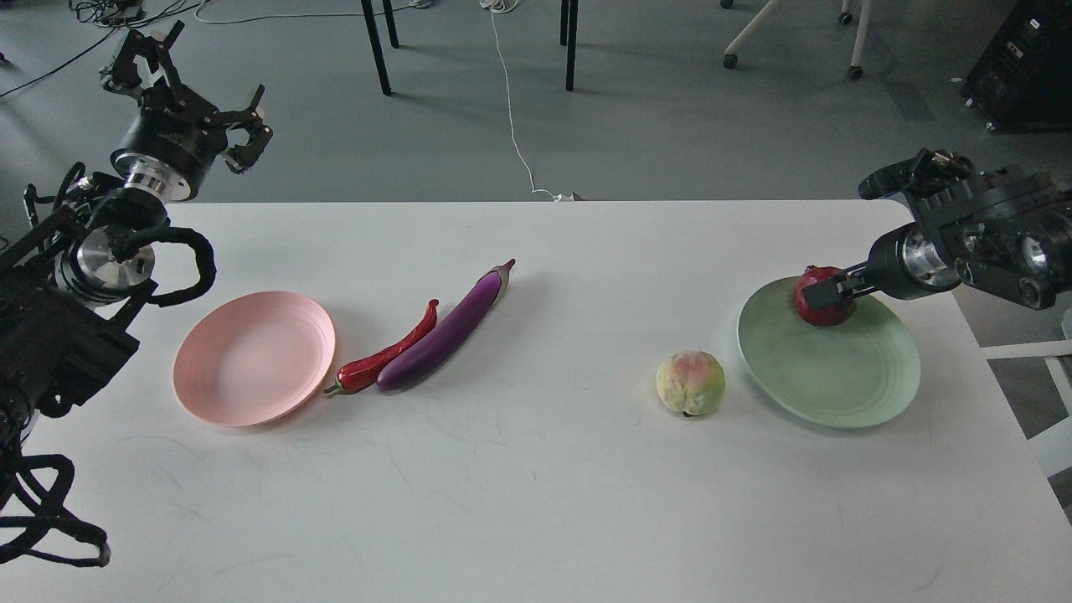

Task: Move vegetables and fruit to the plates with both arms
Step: 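Release the pomegranate and move the right hand to the peach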

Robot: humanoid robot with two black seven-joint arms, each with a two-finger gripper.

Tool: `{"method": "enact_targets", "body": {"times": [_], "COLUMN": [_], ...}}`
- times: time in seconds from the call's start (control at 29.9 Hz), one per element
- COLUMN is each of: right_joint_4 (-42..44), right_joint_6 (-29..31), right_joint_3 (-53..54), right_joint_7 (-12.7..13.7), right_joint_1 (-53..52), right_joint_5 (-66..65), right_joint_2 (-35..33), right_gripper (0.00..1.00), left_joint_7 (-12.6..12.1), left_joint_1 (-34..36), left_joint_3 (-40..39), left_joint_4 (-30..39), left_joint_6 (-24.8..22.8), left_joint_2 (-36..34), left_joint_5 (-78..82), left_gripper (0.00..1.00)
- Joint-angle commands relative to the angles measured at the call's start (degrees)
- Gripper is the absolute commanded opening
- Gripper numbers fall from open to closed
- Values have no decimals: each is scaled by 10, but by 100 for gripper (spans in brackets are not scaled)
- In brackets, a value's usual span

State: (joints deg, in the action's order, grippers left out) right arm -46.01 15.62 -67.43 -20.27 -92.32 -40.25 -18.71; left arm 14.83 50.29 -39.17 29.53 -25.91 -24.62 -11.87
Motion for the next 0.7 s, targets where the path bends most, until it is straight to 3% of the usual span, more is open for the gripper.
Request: {"method": "enact_targets", "body": {"times": [0.0, 0.23, 0.53, 0.67], "right_joint_4": [-57, -98, -130, -147], "right_joint_6": [-1, -2, -13, -11], "right_joint_3": [28, -13, -19, -21], "right_joint_7": [1, -1, -5, -34], "right_joint_1": [-50, -61, -40, -36], "right_joint_5": [4, 4, 8, 26], "right_joint_2": [39, 147, 156, 163], "right_gripper": [96, 95, 94, 94], "left_joint_7": [0, 0, 0, 1], "left_joint_1": [1, 1, -1, -1], "left_joint_3": [-1, 0, 1, 1], "left_joint_4": [0, 0, 0, 0], "left_joint_6": [1, 0, -5, -5], "left_joint_2": [0, -7, -26, -26], "left_joint_5": [0, -1, -1, -1], "left_gripper": [98, 98, 98, 98]}}
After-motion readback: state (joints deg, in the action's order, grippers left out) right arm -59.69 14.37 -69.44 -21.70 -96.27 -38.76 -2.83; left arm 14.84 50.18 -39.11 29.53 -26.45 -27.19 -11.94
